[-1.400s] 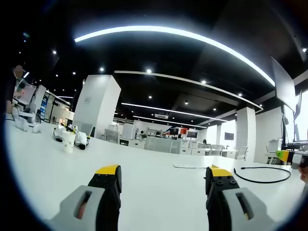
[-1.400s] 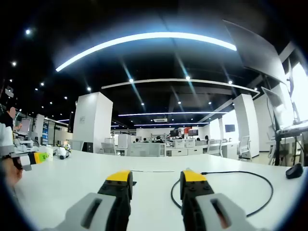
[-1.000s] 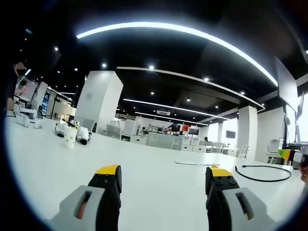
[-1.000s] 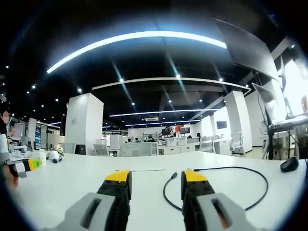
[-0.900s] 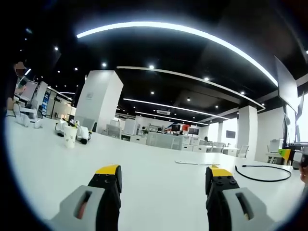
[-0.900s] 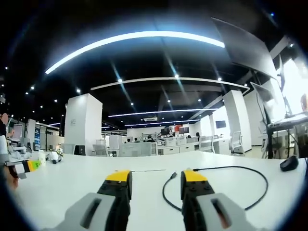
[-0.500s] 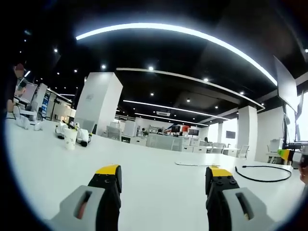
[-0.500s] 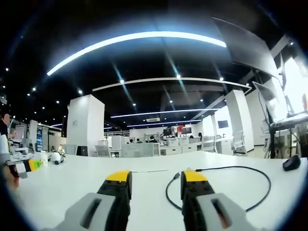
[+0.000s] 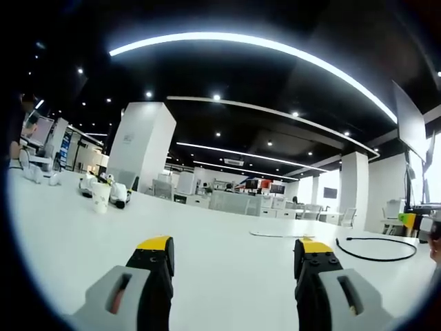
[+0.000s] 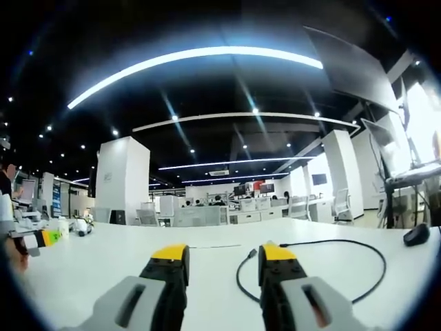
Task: Find the charging cable on the desk, coil it up and secure with Velcro.
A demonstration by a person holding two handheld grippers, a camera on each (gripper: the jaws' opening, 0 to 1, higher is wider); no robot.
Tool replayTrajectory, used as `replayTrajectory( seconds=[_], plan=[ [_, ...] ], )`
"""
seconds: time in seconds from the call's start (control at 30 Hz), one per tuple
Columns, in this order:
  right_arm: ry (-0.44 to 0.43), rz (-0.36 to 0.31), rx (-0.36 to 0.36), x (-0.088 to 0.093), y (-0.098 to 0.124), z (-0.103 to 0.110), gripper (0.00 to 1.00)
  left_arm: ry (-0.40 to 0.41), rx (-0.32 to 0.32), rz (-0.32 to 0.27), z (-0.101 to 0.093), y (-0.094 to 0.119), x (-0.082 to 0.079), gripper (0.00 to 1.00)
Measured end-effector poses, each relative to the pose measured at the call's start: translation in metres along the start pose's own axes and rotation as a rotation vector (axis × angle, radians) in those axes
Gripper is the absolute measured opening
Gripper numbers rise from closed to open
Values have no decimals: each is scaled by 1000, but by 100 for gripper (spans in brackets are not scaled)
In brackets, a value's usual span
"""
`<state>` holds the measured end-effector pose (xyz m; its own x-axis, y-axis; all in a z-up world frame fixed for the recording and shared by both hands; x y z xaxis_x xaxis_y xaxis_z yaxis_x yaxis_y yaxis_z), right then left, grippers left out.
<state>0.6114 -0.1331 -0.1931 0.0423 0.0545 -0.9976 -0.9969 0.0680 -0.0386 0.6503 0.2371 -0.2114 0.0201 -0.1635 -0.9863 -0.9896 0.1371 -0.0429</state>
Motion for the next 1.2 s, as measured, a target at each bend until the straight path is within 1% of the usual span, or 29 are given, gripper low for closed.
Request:
replayTrajectory(
  seconds=[0.6, 0.9, 1.2],
  plan=[
    [5, -7, -2, -2, 2, 2, 41, 7, 0, 2, 2, 1, 2, 71],
    [9, -6, -3, -3, 1, 4, 41, 7, 0, -6, 2, 2, 0, 71],
    [13, -4, 2, -2, 0, 2, 41, 10, 3, 2, 1, -1, 2, 71]
  ],
)
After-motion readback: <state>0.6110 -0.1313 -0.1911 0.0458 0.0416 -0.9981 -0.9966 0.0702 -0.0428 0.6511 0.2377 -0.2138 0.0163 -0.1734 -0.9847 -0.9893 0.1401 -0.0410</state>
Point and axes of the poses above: the point that each gripper's makers call its tool centre point, and the gripper's own axes: y roughly backward along the fingers, z roughly to its left, x roughly out of its underside, the point moved 4 cm from there along y, roughly backward along the fingers, and after that the axes turned 8 degrees about z, right-handed, at the moved point
